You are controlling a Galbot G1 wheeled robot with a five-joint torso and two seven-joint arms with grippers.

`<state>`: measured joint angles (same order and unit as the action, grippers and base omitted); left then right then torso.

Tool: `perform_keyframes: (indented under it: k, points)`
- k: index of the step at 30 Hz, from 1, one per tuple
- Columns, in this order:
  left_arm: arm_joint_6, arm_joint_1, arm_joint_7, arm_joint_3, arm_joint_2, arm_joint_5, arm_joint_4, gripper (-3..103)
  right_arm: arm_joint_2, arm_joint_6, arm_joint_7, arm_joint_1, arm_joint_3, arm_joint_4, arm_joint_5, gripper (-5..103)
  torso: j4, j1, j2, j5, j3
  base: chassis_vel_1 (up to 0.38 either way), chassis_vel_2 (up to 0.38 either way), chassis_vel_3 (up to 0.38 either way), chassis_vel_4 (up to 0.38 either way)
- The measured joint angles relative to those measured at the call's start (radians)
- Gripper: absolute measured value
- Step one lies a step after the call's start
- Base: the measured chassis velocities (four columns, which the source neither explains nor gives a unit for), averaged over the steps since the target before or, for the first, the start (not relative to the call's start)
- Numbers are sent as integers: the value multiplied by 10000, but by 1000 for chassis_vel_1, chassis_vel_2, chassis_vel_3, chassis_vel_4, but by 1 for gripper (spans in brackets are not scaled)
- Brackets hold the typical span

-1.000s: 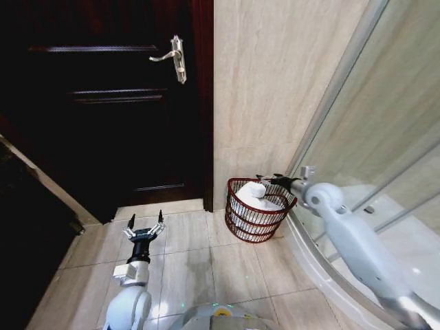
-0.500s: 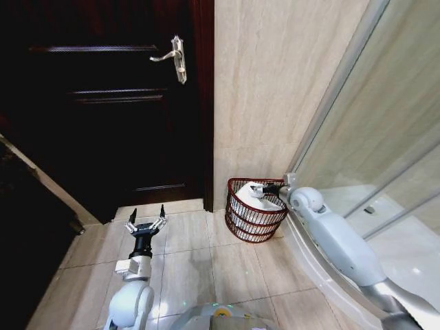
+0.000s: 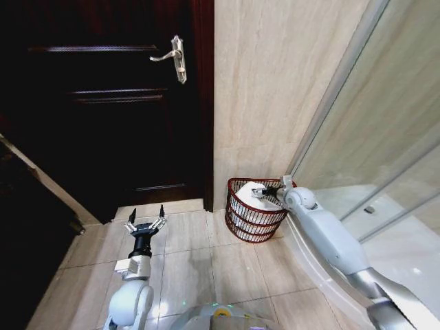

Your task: Discard the used towel into the hamper.

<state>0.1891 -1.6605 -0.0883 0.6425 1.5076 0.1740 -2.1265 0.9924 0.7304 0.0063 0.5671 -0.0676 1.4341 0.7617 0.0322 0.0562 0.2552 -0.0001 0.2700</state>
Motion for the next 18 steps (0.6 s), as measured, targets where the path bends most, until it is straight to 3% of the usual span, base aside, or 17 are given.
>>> perform_keyframes:
  k: [7, 10, 18]
  points:
    - [11, 17, 9, 21, -10, -2, 38, 100, 269, -6, -200, -153, 33, -581, -312, 100, -1, 0, 0, 0, -1, 0, 0, 0, 0]
    - [70, -3, 18, 43, -10, -1, 81, 100, 705, -8, -195, -219, -32, -1348, -543, 100, 1, 0, 0, 4, 0, 0, 0, 0, 0]
    - [101, 22, 27, 92, -61, 19, 105, 100, 667, -8, -602, 48, 147, -1462, -961, 100, 0, 0, 0, 2, 0, 0, 0, 0, 0]
